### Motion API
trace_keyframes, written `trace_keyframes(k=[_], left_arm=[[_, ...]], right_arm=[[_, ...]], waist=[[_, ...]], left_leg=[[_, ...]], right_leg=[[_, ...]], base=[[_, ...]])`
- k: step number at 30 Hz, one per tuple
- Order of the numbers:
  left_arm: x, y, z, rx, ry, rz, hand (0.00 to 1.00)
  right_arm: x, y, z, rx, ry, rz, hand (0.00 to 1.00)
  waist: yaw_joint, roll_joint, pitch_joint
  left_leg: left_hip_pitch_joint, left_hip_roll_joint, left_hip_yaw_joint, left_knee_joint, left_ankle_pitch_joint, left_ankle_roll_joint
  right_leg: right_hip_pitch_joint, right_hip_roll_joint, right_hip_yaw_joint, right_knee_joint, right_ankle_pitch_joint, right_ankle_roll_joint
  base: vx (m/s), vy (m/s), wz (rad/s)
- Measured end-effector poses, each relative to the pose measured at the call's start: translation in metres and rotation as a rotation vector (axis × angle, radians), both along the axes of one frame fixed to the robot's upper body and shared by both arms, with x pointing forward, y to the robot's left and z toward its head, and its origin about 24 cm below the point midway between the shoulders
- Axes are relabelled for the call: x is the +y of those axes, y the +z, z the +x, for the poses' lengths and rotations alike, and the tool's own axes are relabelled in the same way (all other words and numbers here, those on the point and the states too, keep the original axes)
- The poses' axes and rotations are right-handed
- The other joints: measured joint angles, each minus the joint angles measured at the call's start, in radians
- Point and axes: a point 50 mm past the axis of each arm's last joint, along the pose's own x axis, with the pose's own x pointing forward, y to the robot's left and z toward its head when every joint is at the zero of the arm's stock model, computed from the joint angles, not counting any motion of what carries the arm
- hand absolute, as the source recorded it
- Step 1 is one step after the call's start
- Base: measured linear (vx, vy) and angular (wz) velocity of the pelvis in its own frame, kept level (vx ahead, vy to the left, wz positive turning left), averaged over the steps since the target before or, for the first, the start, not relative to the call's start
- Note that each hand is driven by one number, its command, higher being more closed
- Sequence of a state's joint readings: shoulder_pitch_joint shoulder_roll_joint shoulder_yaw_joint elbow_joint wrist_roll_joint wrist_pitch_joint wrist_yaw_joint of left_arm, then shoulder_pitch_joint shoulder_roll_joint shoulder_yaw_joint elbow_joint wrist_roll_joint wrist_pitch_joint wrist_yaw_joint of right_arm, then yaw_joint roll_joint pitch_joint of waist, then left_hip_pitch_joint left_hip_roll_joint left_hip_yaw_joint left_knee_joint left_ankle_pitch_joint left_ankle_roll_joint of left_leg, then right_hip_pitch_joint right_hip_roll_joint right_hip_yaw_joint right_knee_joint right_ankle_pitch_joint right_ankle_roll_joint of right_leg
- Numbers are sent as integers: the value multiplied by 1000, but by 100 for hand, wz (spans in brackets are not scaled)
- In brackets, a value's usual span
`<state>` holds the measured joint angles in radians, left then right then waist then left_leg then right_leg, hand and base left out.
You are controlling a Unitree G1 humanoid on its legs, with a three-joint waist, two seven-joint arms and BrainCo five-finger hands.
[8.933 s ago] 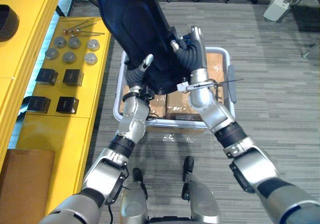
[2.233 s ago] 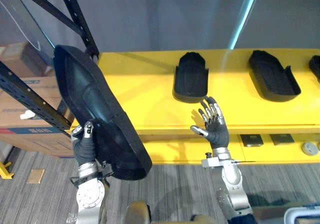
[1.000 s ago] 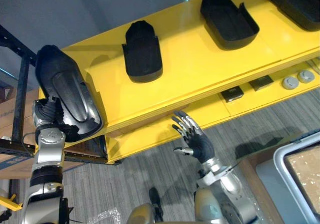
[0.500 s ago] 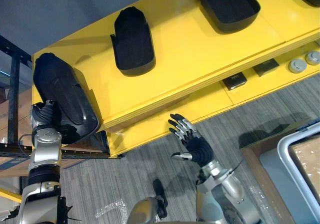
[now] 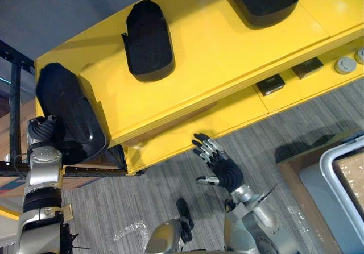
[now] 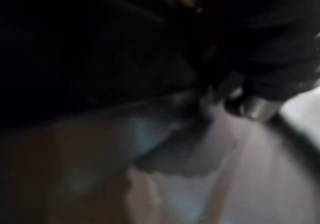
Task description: Walk over and take plastic housings, then place them on the shelf
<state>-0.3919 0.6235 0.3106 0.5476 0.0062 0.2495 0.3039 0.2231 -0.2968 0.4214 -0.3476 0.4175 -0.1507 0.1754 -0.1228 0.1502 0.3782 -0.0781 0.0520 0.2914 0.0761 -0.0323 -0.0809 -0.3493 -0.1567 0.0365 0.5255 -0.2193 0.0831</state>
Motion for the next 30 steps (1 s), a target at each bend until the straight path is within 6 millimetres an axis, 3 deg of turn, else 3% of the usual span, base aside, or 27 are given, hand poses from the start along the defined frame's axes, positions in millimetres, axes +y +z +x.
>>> trace_keyframes(k=[14, 17, 22, 23, 25, 28, 30], left_arm=[[0, -10, -6, -63, 228, -40, 0], [-3, 13, 2, -225, 303, -7, 0], [-22, 109, 9, -761, 302, 140, 0], [-26, 120, 7, -820, 288, 164, 0], [-49, 156, -3, -1025, 176, 280, 0], [-84, 175, -15, -1143, -7, 402, 0], [-94, 165, -23, -1131, -88, 405, 0]], right_arm=[[-6, -1, 0, 5, -29, -3, 0], [-5, 0, 0, -4, -32, 8, 0], [-5, 2, -4, -42, -52, 56, 0], [-5, 2, -6, -42, -52, 59, 0], [-6, 0, -9, -44, -63, 73, 0], [-6, -7, -7, -21, -74, 63, 0], [-7, -12, -6, -7, -84, 46, 0]], waist=[[-3, 0, 0], [-7, -7, 5], [-39, -10, 6], [-45, -10, 6], [-51, -11, 4], [-54, -12, -9], [-53, -12, -42]], left_leg=[[-1, 4, 34, 4, -4, 1], [9, 3, 34, 3, -4, 1], [44, 4, 20, -11, -3, 2], [54, 3, 18, -14, -3, 2], [80, 3, 15, -24, -3, 2], [94, 3, -15, -37, -4, 3], [97, 5, -29, -40, -3, 4]], right_leg=[[-8, 2, 12, 2, 1, 2], [1, 2, 12, 1, 2, 2], [60, 2, -5, -36, 15, 13], [74, 3, -8, -43, 17, 16], [111, 3, -12, -73, 22, 22], [151, 3, -37, -116, 34, 27], [176, 9, -52, -146, 43, 29]], base=[[6, 1, -1], [0, 0, 0], [25, 17, 4], [56, 28, -4], [43, 31, -2], [37, 23, 13], [72, 8, 20]])
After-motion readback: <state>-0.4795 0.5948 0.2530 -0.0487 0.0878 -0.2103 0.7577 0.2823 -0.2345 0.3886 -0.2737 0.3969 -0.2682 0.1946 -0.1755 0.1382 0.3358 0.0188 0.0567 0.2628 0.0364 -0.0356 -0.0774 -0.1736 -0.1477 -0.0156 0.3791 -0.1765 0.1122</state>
